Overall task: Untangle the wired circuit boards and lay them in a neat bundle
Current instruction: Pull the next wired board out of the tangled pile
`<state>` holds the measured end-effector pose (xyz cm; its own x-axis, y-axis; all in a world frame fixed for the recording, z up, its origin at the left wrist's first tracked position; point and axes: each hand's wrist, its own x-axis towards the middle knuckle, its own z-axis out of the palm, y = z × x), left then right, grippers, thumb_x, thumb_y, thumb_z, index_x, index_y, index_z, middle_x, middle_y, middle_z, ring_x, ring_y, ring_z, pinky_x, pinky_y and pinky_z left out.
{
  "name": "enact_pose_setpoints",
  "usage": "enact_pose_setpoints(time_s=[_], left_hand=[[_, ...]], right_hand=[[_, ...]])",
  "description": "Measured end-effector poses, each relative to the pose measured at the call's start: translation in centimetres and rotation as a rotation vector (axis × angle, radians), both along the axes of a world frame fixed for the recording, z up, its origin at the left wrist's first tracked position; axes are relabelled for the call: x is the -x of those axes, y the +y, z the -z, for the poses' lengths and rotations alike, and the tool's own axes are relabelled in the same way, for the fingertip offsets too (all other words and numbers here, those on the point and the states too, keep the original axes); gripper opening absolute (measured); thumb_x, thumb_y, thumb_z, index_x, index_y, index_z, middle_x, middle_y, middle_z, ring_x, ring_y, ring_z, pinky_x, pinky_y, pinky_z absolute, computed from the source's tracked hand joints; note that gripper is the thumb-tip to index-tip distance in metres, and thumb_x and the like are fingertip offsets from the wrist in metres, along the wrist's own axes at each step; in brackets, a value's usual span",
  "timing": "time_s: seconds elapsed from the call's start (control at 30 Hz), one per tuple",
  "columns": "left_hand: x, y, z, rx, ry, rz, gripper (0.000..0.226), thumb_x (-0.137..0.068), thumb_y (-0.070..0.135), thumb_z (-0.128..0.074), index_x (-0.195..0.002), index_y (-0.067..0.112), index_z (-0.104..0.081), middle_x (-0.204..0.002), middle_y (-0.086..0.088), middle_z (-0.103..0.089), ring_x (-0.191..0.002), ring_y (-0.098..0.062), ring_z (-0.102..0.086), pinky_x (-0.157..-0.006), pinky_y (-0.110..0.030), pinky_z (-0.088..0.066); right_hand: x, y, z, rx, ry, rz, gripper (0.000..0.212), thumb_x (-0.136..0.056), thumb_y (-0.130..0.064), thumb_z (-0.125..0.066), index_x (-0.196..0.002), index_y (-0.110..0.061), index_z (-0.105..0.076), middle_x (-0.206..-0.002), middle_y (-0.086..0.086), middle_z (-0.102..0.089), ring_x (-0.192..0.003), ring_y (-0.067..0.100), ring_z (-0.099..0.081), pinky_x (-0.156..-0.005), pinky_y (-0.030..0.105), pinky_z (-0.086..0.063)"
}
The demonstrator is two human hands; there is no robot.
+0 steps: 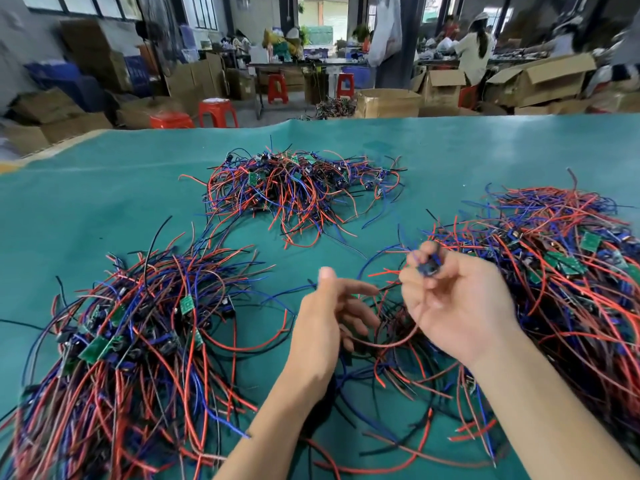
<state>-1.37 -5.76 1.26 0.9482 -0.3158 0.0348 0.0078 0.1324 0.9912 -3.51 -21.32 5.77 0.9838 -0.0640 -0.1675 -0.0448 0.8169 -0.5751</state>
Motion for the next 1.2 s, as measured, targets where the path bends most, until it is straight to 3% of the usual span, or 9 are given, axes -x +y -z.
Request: enact_pose_setpoints(time_s=[0.07,0.17,0.27,0.43,0.57,0.77,0.9,1.07,1.2], left_hand=[[0.3,-0.1,0.0,-0.081,-0.074,-0.037,0.028,-0.104,0.020,-0.046,-0.092,0.015,-0.072,-0.068,-0.002,-0.069,-0.057,-0.009,-0.056,-0.045,-0.017,-0.037],[0.4,-0.2,0.4,-0.157,-0.147,-0.049,0.014,-0.095,0.004,-0.059,-0.090,0.009,-0.070,-0.068,-0.003,-0.071,-0.055,-0.003,-0.059,-0.049,-0.010,-0.040],[0.5,-0.2,0.2,-0.144,-0.167,-0.030,0.017,-0.095,0.015,-0.065,-0.081,0.008,-0.069,-0.067,-0.007,-0.072,-0.053,-0.005,-0.058,-0.048,-0.010,-0.040],[0.7,-0.2,-0.3,-0.078,-0.035,0.006,0.073,-0.098,0.059,-0.039,-0.074,-0.004,-0.066,-0.073,-0.027,-0.069,-0.059,-0.024,-0.057,-0.054,-0.030,-0.042],[0.9,0.1,-0.6,-0.133,-0.141,0.058,0.060,-0.096,0.057,-0.039,-0.067,0.014,-0.067,-0.064,-0.007,-0.069,-0.055,-0.015,-0.054,-0.048,-0.023,-0.039],[0.8,0.4,-0.7,-0.130,-0.173,0.096,0.030,-0.093,0.035,-0.062,-0.069,0.018,-0.067,-0.062,0.000,-0.064,-0.053,-0.009,-0.048,-0.049,-0.018,-0.036],[0.7,0.5,-0.4,-0.140,-0.183,0.098,0.027,-0.098,0.026,-0.061,-0.076,0.012,-0.069,-0.066,0.000,-0.066,-0.052,-0.006,-0.048,-0.050,-0.013,-0.036],[0.6,0.3,-0.1,-0.091,-0.150,0.046,0.030,-0.096,0.025,-0.064,-0.074,0.006,-0.066,-0.064,-0.006,-0.070,-0.047,-0.006,-0.048,-0.045,-0.013,-0.036],[0.4,0.2,0.1,-0.040,-0.105,0.057,0.030,-0.093,0.023,-0.066,-0.074,0.001,-0.066,-0.061,-0.005,-0.068,-0.045,-0.006,-0.047,-0.045,-0.012,-0.035]], right_hand=[[0.2,-0.6,-0.6,-0.102,-0.080,-0.057,0.023,-0.053,0.003,-0.046,-0.065,-0.012,-0.059,-0.063,0.000,-0.054,-0.043,0.009,-0.037,-0.037,0.015,-0.019],[0.6,-0.8,-1.0,-0.173,-0.187,-0.183,0.017,-0.052,0.000,-0.058,-0.065,-0.011,-0.062,-0.060,0.001,-0.057,-0.043,0.008,-0.042,-0.032,0.014,-0.022],[0.8,-0.2,-1.0,-0.108,-0.175,-0.257,0.011,-0.056,-0.003,-0.058,-0.064,-0.009,-0.063,-0.059,0.004,-0.058,-0.041,0.008,-0.043,-0.027,0.013,-0.029],[0.2,2.5,0.8,0.610,-0.027,-0.068,0.028,-0.075,0.011,-0.038,-0.067,-0.003,-0.062,-0.063,0.014,-0.061,-0.039,0.014,-0.043,-0.034,0.017,-0.030],[0.2,2.9,1.1,0.843,-0.102,-0.016,0.029,-0.076,0.008,-0.050,-0.063,-0.009,-0.070,-0.059,0.007,-0.061,-0.044,0.020,-0.050,-0.036,0.021,-0.035],[-0.1,2.0,1.2,0.756,-0.062,0.036,0.029,-0.084,0.014,-0.047,-0.070,0.002,-0.069,-0.069,0.011,-0.065,-0.044,0.020,-0.052,-0.036,0.027,-0.041],[-0.1,1.8,1.2,0.772,-0.068,0.065,0.038,-0.092,0.009,-0.051,-0.062,-0.005,-0.069,-0.079,0.009,-0.071,-0.046,0.020,-0.052,-0.038,0.027,-0.042],[-0.3,1.4,1.7,0.879,-0.060,0.103,0.018,-0.096,0.003,-0.060,-0.084,0.004,-0.074,-0.081,0.005,-0.074,-0.053,0.018,-0.058,-0.044,0.025,-0.045],[-0.3,0.7,1.7,0.967,-0.121,0.176,0.016,-0.093,-0.002,-0.069,-0.081,-0.005,-0.078,-0.076,0.018,-0.069,-0.055,0.016,-0.058,-0.045,0.024,-0.044]])
